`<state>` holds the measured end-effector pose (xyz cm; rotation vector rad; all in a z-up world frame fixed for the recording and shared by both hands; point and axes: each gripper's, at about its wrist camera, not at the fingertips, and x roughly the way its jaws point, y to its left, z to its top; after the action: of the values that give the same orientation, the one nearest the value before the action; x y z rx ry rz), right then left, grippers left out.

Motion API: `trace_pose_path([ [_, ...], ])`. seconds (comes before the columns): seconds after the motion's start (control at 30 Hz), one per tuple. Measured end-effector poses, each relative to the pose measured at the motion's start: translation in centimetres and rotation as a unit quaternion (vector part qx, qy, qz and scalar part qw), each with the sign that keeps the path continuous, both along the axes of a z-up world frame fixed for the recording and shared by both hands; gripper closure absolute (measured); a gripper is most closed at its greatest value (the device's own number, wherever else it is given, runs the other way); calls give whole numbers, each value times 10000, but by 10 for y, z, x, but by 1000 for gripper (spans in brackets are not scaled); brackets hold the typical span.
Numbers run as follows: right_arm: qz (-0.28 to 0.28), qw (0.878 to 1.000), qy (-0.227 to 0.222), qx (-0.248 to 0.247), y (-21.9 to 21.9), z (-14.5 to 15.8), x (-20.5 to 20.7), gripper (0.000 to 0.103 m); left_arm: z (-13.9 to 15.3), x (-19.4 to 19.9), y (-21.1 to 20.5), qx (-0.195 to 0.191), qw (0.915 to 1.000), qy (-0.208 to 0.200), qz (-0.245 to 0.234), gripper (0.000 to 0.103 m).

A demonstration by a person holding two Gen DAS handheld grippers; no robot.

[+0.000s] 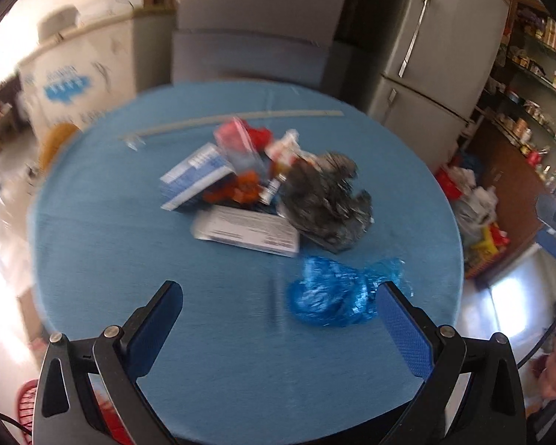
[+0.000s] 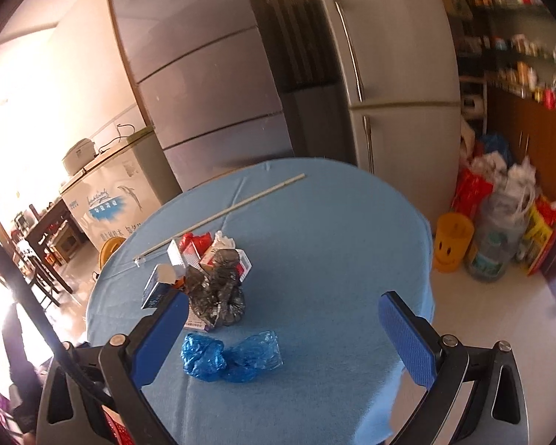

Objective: Collect trash
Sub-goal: 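Grasp the blue plastic bags with the left tool while the right tool grasps the black bag, then carry both bags to the red basket and open both tools to drop them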

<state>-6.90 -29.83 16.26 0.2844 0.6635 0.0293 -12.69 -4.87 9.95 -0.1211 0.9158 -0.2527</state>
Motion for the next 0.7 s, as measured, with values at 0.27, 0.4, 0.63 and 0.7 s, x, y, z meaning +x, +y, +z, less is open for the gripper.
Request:
trace_pose_path([
  [0.27,418,9971,382,501,-20,-36,45,0,-56,43,-40,-544,9935,902,-436,11],
  [0.4,1078,9853,671,1145,-14,-58,82,0,-71,50,-37,-843,9882,1158,-537,36],
  [0.63,1873,9581,1433,1626,37,-106,159,7,-66,42,-10,-976,9894,993,-406,43],
  [0.7,1954,9546,1572,1610,53,-119,174,11,-62,35,3,-1052,9893,964,-307,43],
])
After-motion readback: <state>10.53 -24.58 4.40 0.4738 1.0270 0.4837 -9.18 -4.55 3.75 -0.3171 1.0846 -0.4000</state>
